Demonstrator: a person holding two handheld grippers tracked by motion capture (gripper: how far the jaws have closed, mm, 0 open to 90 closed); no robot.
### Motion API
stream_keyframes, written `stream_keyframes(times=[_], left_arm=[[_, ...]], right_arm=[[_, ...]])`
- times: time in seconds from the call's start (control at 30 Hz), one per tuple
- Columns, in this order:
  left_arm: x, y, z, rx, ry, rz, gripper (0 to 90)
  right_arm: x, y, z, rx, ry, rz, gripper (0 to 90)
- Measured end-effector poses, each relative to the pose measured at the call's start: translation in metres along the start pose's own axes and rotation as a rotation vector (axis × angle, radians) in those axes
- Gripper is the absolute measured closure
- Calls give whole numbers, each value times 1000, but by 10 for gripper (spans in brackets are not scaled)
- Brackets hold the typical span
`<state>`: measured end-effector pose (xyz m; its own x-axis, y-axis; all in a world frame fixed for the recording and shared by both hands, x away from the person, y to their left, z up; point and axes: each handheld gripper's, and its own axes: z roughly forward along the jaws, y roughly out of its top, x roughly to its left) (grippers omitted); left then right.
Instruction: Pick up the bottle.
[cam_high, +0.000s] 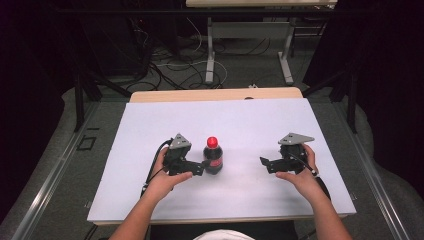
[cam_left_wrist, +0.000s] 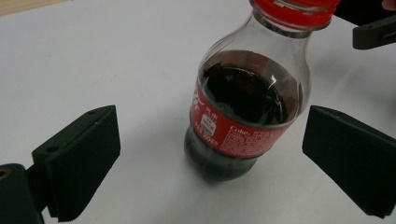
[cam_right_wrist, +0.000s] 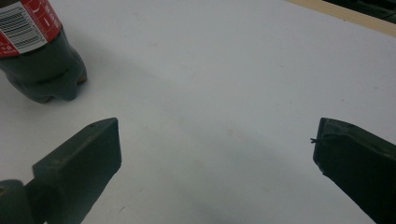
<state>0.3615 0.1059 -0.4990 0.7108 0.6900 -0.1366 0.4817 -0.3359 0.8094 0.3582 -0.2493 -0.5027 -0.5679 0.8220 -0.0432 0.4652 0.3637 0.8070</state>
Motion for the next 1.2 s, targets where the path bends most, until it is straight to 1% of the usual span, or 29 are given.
stream_keyframes(times=[0.03, 0.07, 0.1, 0.13, 0.17, 0.23, 0.27, 0.3, 0.37, 0.4, 0.43, 0.47, 0.5, 0.53, 0.63, 0.7, 0.77, 0.8, 0.83, 0.9, 0.97, 1.0, 1.03, 1.07, 1.13, 1.2], left_arm=[[-1, 1, 2, 3, 6, 3, 43], [-3, 1, 4, 7, 8, -6, 38], [-4, 2, 6, 9, -2, -5, 37], [-5, 2, 8, 9, -3, 3, 36], [-7, 3, 9, 19, -1, 17, 28], [-10, 2, 14, 7, -32, 30, 4], [-11, 3, 16, 12, -32, 34, 6], [-13, 3, 17, 17, -21, 42, 6], [-14, 3, 22, 16, -24, 49, 6], [-14, 4, 23, 23, -20, 49, 6], [-14, 4, 24, 15, -21, 54, 6], [-14, 4, 25, 21, -26, 53, 6], [-14, 4, 26, 18, -16, 56, 7], [-13, 5, 26, 16, -8, 64, 15], [-13, 4, 28, 2, -19, 54, 59], [-13, 3, 30, 9, -17, 57, 76], [-13, 1, 32, 2, -15, 61, 98], [-14, 1, 32, 11, -18, 63, 112], [-14, 0, 33, 8, -17, 64, 129], [-15, -1, 35, 12, -10, 71, 161], [-15, 0, 36, 20, -18, 81, 162], [-16, -1, 37, 18, -17, 86, 172], [-16, -1, 37, 28, -17, 92, 187], [-16, -2, 38, 26, -9, 102, 195], [-17, -2, 38, 16, 0, 98, 240], [-17, -3, 36, 14, -7, 105, 266]], right_arm=[[-1, 0, 0, -2, 3, -5, 6], [-1, 0, 1, -1, 2, -3, 7], [0, 0, 0, 2, 1, 3, 7], [-1, -1, 1, 2, -2, -4, 7], [-1, -1, 1, 3, -2, -5, 7], [-1, -1, 0, 4, -1, -4, 7], [-1, -1, 0, 5, 1, 2, 7], [-1, -1, 1, 4, -2, -5, 7], [-1, -1, 1, 5, -4, -4, 7], [-2, -2, 1, 4, 0, -3, 7], [-1, -2, 1, 5, -3, 1, 7], [-1, -2, 1, 5, 0, 1, 7], [-1, -2, 2, 7, 0, 0, 7], [-1, -2, 2, 8, 0, 2, 7], [-2, -2, 2, 11, -7, -1, 7], [-2, -2, 2, 8, -6, -1, 7], [-2, -3, 2, 10, -8, 2, 8], [-2, -3, 2, 11, -7, 2, 8], [-2, -3, 3, 11, -6, 4, 9], [-2, -3, 4, 15, -6, -1, 9], [-1, -4, 5, 20, -4, -1, 9], [-1, -4, 5, 22, -6, -3, 9], [0, -4, 6, 22, -3, -3, 9], [0, -4, 6, 21, -1, -5, 9], [0, -4, 6, 20, -2, -6, 9], [0, -5, 7, 23, -3, -3, 9]])
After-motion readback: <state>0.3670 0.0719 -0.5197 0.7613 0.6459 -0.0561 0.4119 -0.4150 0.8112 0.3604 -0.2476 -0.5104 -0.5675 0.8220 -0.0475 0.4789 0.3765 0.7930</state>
